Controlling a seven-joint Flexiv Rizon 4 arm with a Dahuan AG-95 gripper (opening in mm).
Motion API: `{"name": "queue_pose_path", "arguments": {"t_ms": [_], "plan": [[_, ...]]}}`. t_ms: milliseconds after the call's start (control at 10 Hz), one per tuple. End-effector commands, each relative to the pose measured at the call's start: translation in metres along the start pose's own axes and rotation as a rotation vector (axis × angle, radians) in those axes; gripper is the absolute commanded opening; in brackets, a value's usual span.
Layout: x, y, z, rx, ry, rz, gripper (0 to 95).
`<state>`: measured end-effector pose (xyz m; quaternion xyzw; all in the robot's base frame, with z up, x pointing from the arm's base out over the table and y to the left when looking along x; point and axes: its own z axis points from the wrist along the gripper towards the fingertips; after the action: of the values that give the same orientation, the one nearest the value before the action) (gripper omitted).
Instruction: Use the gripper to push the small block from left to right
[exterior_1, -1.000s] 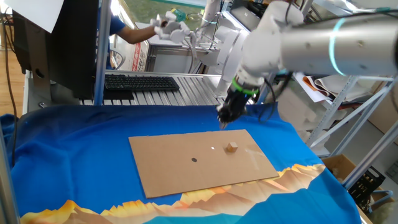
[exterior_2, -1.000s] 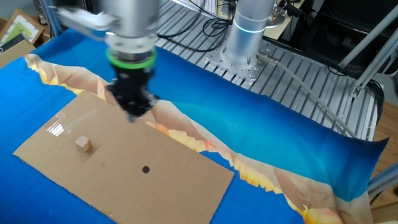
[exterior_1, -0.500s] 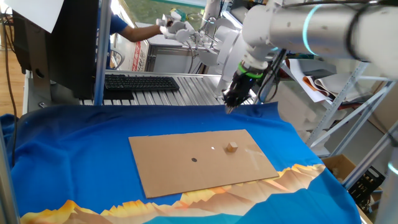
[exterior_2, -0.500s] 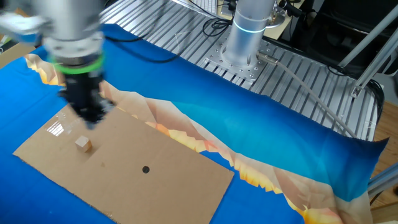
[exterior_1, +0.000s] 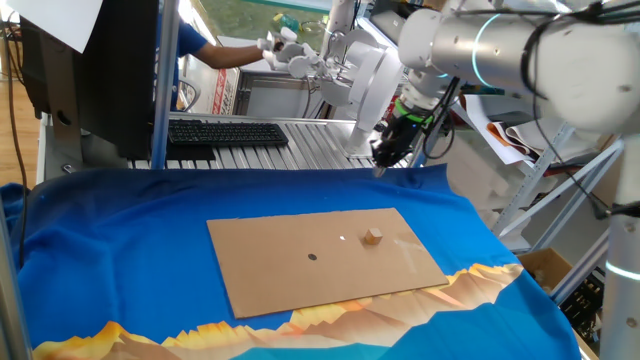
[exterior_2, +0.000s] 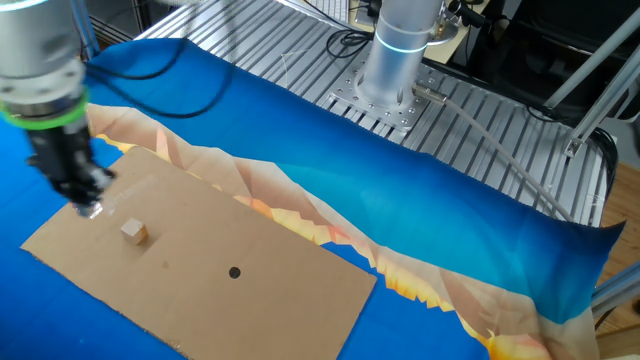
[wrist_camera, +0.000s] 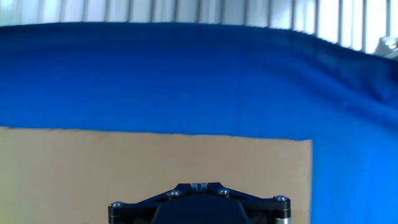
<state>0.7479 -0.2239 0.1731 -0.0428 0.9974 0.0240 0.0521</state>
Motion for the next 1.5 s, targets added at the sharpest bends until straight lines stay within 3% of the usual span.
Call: {"name": "queue_pose_path", "arguments": {"t_ms": [100,500,1500], "plan": [[-0.005,-0.035,0.012,-0.006,-0.005,0.008,0.0],[-0.01,-0.028,-0.009,0.004,-0.001,0.008,0.0],[-0.013,-0.02,-0.009,0.011,0.011,0.057,0.0]]}}
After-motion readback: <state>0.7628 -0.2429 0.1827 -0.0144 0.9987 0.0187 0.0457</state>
